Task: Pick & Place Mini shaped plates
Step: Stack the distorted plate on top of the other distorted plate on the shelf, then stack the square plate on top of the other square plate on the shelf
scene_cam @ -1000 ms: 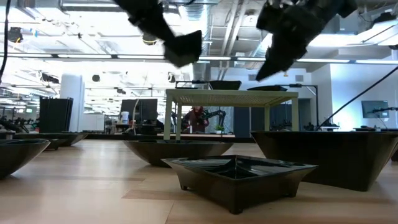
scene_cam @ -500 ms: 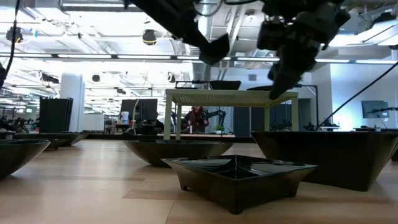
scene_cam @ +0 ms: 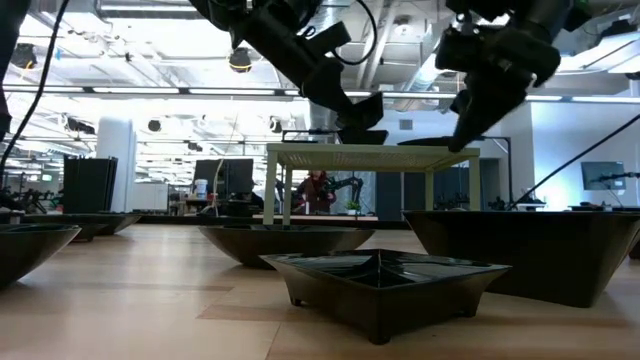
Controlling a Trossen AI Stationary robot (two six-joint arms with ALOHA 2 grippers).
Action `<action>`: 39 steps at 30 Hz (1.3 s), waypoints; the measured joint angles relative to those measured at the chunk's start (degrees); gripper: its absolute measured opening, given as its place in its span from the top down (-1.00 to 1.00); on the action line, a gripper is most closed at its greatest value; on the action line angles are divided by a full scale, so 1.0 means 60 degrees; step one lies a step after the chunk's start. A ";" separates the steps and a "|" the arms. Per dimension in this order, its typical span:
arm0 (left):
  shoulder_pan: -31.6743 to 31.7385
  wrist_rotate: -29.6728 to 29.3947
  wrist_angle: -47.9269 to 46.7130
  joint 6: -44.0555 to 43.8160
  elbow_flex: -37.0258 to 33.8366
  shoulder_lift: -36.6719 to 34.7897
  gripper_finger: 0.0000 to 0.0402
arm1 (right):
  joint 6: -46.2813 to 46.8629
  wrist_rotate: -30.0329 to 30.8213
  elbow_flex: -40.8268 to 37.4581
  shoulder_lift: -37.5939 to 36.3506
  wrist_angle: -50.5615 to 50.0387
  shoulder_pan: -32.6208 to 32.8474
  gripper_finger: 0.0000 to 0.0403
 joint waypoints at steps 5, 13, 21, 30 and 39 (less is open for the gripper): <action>0.0002 -0.0011 -0.0082 0.0000 0.0000 0.0004 0.97 | 0.0003 -0.0149 -0.0149 -0.0117 -0.0041 -0.0011 0.49; 0.0157 -0.0142 -0.0150 0.0098 0.0000 0.0007 0.90 | 0.0007 -0.0173 -0.0142 -0.0117 0.0048 -0.0011 0.49; 0.0153 -0.0419 -0.0150 0.0433 0.0000 0.0007 0.75 | 0.0003 -0.0173 -0.0142 -0.0107 0.0051 -0.0011 0.49; 0.0080 -0.0507 -0.0148 0.0413 -0.0015 -0.0060 0.52 | 0.0010 -0.0155 -0.0142 -0.0099 0.0227 -0.0011 0.49; -0.1020 -0.1115 -0.0342 0.0391 -0.0018 -0.1501 0.48 | 0.0022 -0.0137 -0.0137 -0.0021 0.1190 -0.0013 0.49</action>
